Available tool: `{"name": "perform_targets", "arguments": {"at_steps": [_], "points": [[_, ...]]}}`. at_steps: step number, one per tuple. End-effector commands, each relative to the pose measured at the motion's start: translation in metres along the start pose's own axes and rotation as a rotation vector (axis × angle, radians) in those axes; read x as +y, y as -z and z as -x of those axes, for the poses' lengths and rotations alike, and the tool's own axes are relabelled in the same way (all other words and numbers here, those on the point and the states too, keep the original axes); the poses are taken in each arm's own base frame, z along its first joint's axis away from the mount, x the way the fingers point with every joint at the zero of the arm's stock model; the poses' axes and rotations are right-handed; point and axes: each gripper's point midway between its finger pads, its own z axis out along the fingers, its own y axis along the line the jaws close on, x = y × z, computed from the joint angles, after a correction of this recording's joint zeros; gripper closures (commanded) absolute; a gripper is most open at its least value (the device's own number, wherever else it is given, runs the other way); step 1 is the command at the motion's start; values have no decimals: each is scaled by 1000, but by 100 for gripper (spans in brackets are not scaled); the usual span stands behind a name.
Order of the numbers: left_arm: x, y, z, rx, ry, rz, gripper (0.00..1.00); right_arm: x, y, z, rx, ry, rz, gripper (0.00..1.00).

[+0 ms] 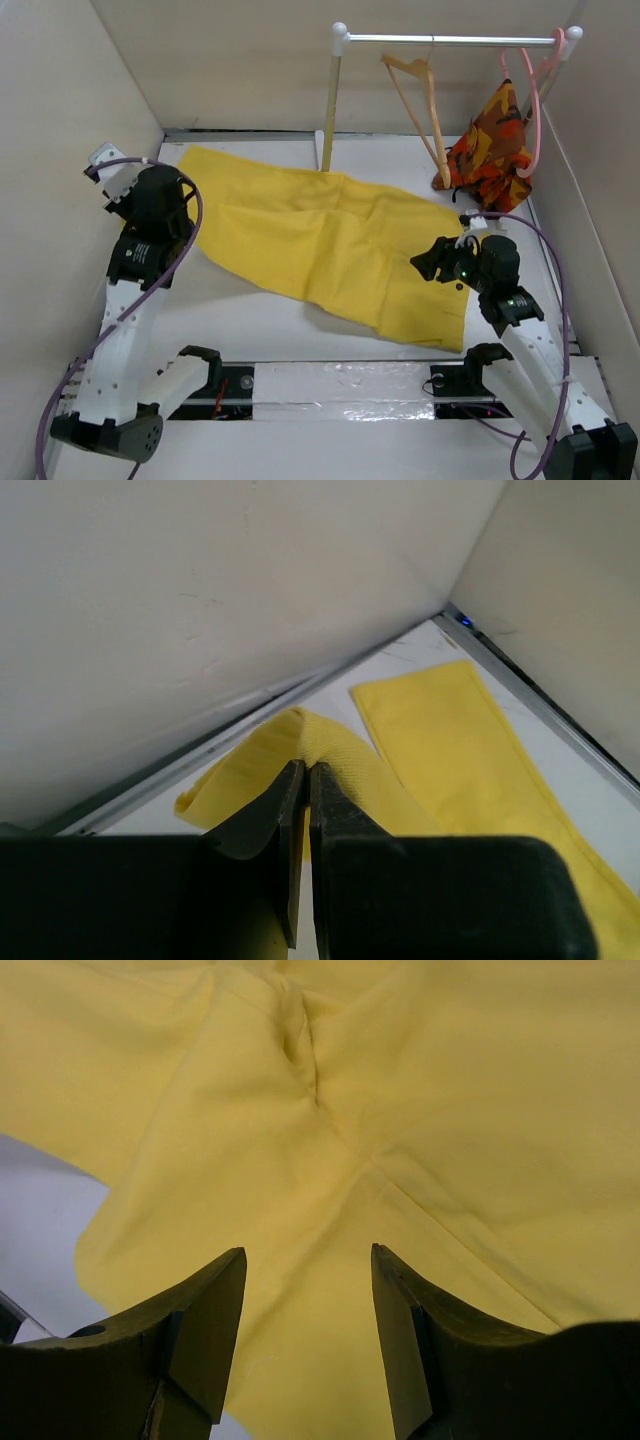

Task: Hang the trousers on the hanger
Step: Flatten out the trousers at the center of the board.

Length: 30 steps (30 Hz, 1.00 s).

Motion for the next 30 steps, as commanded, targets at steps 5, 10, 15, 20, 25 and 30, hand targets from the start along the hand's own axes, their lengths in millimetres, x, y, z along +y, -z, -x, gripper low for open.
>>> {"name": "perform_targets", "arguments": {"at_steps": [5, 10, 15, 20, 25, 30], "points": [[66, -56, -21, -29, -70, 351, 98, 12, -3, 10, -52, 33, 64, 41], [108, -99, -58, 103, -41, 489, 92, 14, -2, 4, -36, 37, 75, 41], [122, -120, -56, 156, 18, 541, 92, 7, -2, 7, -54, 22, 32, 41], [97, -136, -40, 171, 53, 447, 70, -6, -7, 9, -64, 17, -33, 46], [-29, -137, -80, 235, 17, 55, 47, -5, -13, 11, -59, 18, -17, 82], [-87, -166, -158, 400, -127, 26, 46, -6, -12, 11, -48, 34, -27, 91]]}}
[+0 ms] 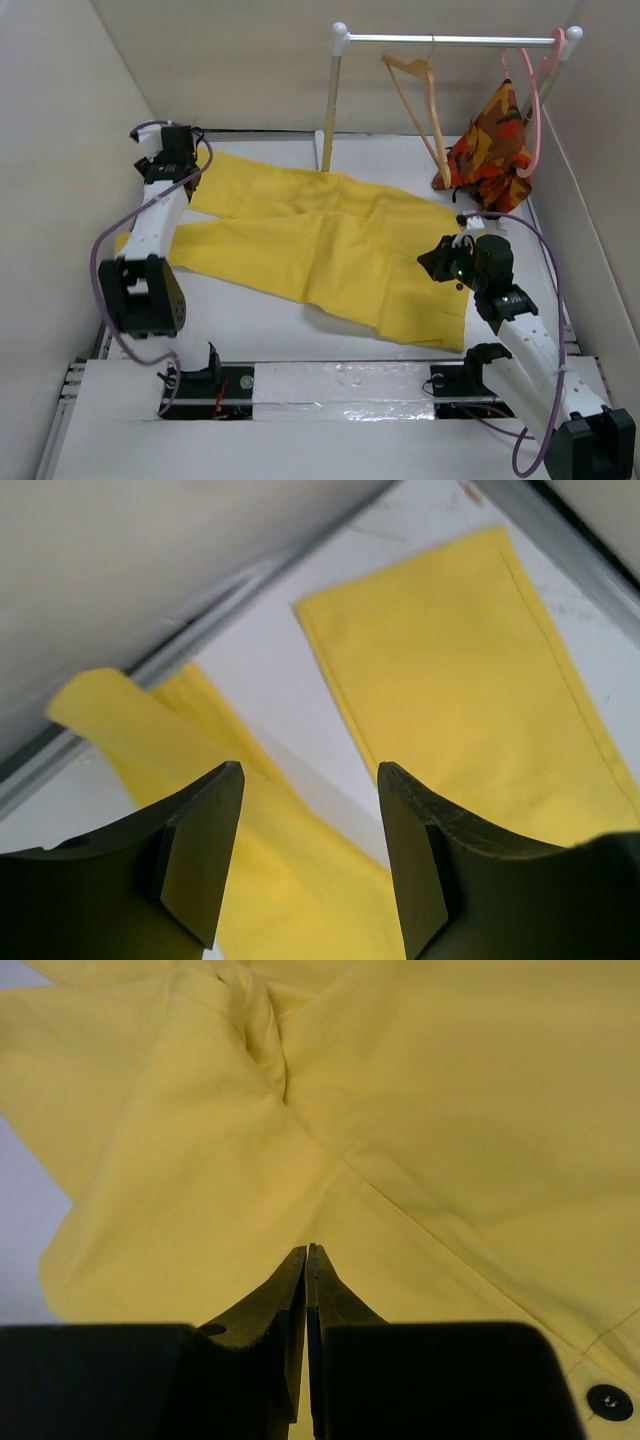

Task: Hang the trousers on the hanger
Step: Flatten out the trousers at the center of the board.

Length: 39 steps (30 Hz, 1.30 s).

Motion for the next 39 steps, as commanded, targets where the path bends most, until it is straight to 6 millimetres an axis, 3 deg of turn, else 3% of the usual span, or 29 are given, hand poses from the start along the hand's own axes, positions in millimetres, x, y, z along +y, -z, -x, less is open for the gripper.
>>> {"name": "perform_targets", "arguments": {"at_steps": [1, 2, 3, 4, 5, 6, 7, 8, 9, 10, 12, 14, 15, 17, 18, 20, 21, 23, 28, 33, 37, 38, 39], "points": [[-39, -35, -20, 82, -38, -25, 46, 6, 2, 21, -72, 50, 11, 91], [-46, -46, -27, 106, -55, -27, 45, 5, 2, 21, -75, 49, 4, 91], [-50, -68, -54, 169, -107, 3, 45, 4, 3, 21, -80, 48, 0, 91], [-61, -75, -45, 155, -112, -5, 43, 2, 3, 20, -81, 49, -9, 91], [-67, -85, -50, 170, -133, -2, 43, 0, 3, 19, -81, 48, -17, 91], [-68, -104, -77, 229, -183, 26, 41, -1, 3, 19, -79, 47, -26, 89], [-81, -110, -64, 208, -180, 6, 38, -7, 3, 17, -76, 44, -54, 87], [-87, -119, -68, 221, -191, 2, 37, -9, 3, 18, -79, 42, -67, 84], [-91, -134, -90, 266, -226, 6, 37, -12, 2, 19, -85, 39, -85, 78], [-103, -138, -77, 242, -215, -17, 36, -21, 1, 19, -93, 30, -128, 76], [-117, -150, -90, 254, -249, -49, 35, -27, -1, 20, -94, 10, -164, 66], [-132, -156, -81, 234, -247, -88, 32, -37, -5, 20, -84, -14, -215, 61], [-135, -164, -94, 258, -259, -91, 32, -42, -7, 19, -77, -25, -240, 60], [-145, -170, -90, 246, -252, -112, 32, -65, -11, 14, -54, -63, -347, 55], [-141, -179, -99, 269, -255, -103, 32, -77, -10, 16, -56, -84, -390, 52], [-135, -190, -96, 275, -225, -98, 36, -100, -8, 18, -63, -128, -466, 49], [-136, -195, -102, 302, -194, -122, 37, -120, -6, 16, -58, -172, -519, 49], [-121, -209, -99, 335, -124, -129, 47, -136, -5, 19, -77, -231, -531, 49], [-109, -223, -97, 407, 36, -217, 53, -195, 12, 20, -138, -385, -644, 46], [-95, -233, -89, 379, 41, -179, 52, -230, 21, 23, -182, -473, -737, 42], [-81, -239, -94, 400, 98, -163, 51, -240, 8, 21, -140, -518, -707, 42], [-82, -238, -95, 403, 106, -169, 51, -243, 3, 17, -114, -528, -705, 42], [-85, -234, -87, 387, 121, -187, 50, -244, -1, 25, -115, -522, -689, 42]]}}
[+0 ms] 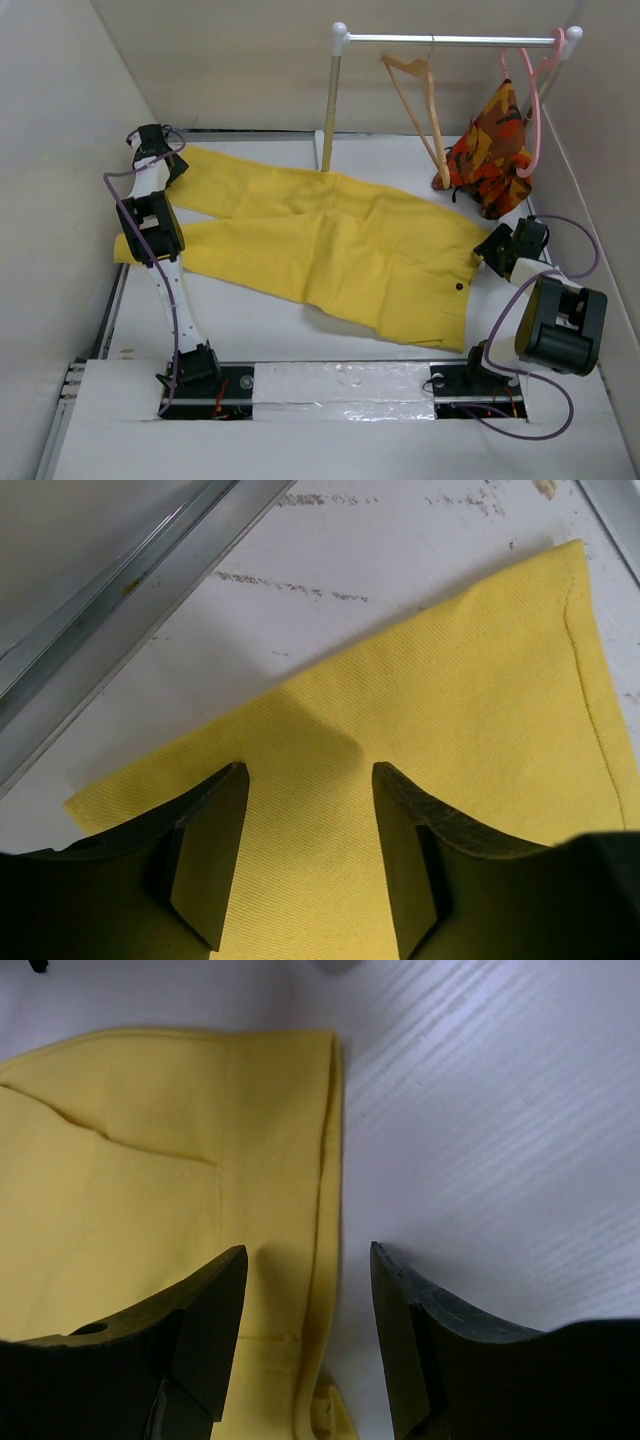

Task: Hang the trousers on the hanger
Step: Flatten out the trousers at the center of the board.

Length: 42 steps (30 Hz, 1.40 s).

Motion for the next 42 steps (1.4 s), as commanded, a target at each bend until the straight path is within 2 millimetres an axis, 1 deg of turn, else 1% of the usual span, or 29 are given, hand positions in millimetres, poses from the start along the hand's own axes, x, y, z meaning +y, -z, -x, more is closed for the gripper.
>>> {"name": "perform_targets", "arguments": {"at_steps": [1, 4, 5, 6, 9, 12, 14, 17, 19, 20, 21, 23, 24, 25, 26, 27, 28, 29, 30, 31, 32, 33, 34, 35, 36, 37, 38, 39, 42], "points": [[-11, 10, -5, 13, 38, -60, 48, 30, -9, 33, -48, 1, 108, 42], [-17, 16, 2, 1, 25, -85, 45, 29, -18, 27, -16, 3, 112, 50], [-16, 17, 3, -2, 24, -81, 44, 33, -20, 27, -13, 8, 133, 55], [-15, 18, 5, -10, 23, -74, 44, 33, -23, 25, 0, -4, 133, 66], [-9, 17, -1, -4, 15, -54, 43, 36, -26, 36, -14, -28, 143, 85], [-4, 19, -6, -1, 22, -45, 44, 43, -30, 49, -35, -38, 152, 97], [-3, 22, -10, 6, 29, -50, 44, 48, -33, 63, -59, -40, 155, 100], [-14, 39, -4, -27, 22, -66, 44, 49, -35, 82, -110, -41, 132, 100], [-31, 59, 3, -68, 8, -92, 44, 56, -34, 94, -135, -39, 150, 100], [-27, 63, 2, -72, 8, -82, 44, 59, -34, 96, -134, -37, 163, 98], [-36, 79, 11, -110, 5, -99, 44, 67, -31, 100, -143, -21, 184, 82], [-38, 91, 4, -118, -6, -94, 44, 81, -25, 93, -119, 7, 209, 52], [-40, 108, 15, -156, 4, -106, 44, 92, -14, 95, -136, 31, 232, 26], [-30, 109, 6, -146, 6, -80, 43, 101, -9, 81, -115, 54, 254, 15], [-27, 116, 6, -154, 11, -79, 43, 106, -2, 74, -115, 64, 274, 10], [-29, 137, 18, -203, 26, -102, 43, 111, 5, 66, -113, 54, 301, 6], [-22, 142, 16, -213, 32, -86, 43, 113, 20, 43, -107, 63, 339, 6], [-9, 142, 2, -195, 31, -56, 44, 120, 30, 38, -126, 73, 392, 6], [-6, 162, 10, -231, 41, -60, 45, 121, 38, 28, -126, 85, 409, 7], [4, 167, 8, -245, 43, -24, 46, 125, 57, 29, -164, 104, 446, 8], [18, 168, -8, -223, 44, 9, 48, 118, 60, 6, -121, 122, 455, 9], [25, 188, 1, -262, 68, 4, 49, 115, 67, 0, -126, 146, 467, 15], [44, 190, 2, -261, 103, 22, 52, 114, 74, -6, -126, 155, 485, 22], [64, 187, -18, -222, 118, 49, 67, 118, 91, -21, -123, 182, 560, 31], [73, 203, -12, -253, 165, 35, 79, 123, 101, -29, -120, 206, 611, 58], [93, 205, -12, -251, 198, 51, 86, 127, 110, -37, -115, 219, 656, 71], [112, 201, -30, -219, 211, 79, 92, 134, 128, -44, -115, 246, 724, 81], [123, 208, -31, -221, 233, 79, 93, 141, 137, -55, -100, 290, 772, 90], [176, 204, -51, -158, 316, 161, 92, 151, 159, -72, -79, 396, 838, 97]]}}
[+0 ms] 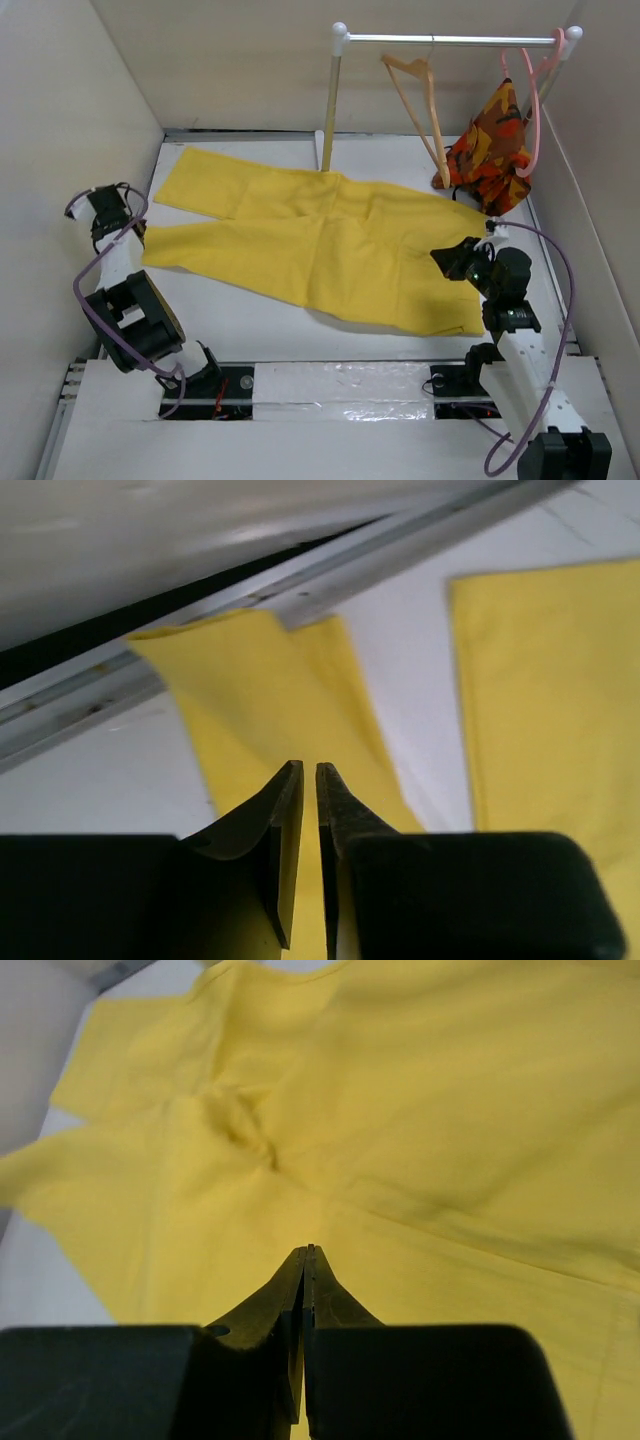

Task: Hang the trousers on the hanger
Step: Flatten out the trousers at the center of the board.

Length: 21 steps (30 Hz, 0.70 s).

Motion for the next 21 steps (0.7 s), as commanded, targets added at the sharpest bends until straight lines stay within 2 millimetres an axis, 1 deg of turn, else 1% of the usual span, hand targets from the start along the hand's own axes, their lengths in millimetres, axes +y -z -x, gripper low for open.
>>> {"name": "perform_targets", "arguments": {"at_steps": [1, 2, 3, 4, 5, 6, 9, 11, 12, 14, 17, 19, 20, 21], "points": [[43, -3, -15, 71, 63, 49, 89, 36, 10, -7, 52, 123, 141, 97], [64, -7, -19, 86, 85, 85, 82, 36, 13, -15, 87, 127, 141, 96], [74, -8, -21, 99, 93, 106, 77, 39, 15, -16, 89, 156, 152, 94], [79, -10, -23, 109, 87, 105, 70, 42, 16, -19, 100, 169, 164, 93], [83, -12, -23, 117, 91, 106, 59, 43, 17, -22, 112, 173, 174, 91], [86, -15, -24, 135, 93, 116, 57, 45, 18, -26, 125, 184, 188, 86], [86, -21, -28, 155, 91, 124, 56, 48, 18, -33, 142, 188, 210, 81], [85, -25, -27, 157, 93, 124, 56, 49, 17, -35, 146, 188, 215, 81], [88, -29, -31, 170, 90, 137, 56, 51, 17, -37, 150, 183, 220, 80], [90, -33, -29, 166, 88, 156, 56, 52, 16, -37, 145, 183, 218, 80], [93, -40, -34, 182, 88, 174, 56, 57, 14, -36, 138, 178, 222, 79], [95, -47, -40, 201, 92, 183, 57, 63, 13, -34, 140, 179, 230, 79], [93, -48, -38, 200, 93, 177, 57, 62, 13, -34, 137, 179, 221, 79], [94, -51, -41, 210, 93, 178, 57, 61, 13, -32, 132, 177, 213, 79]]}}
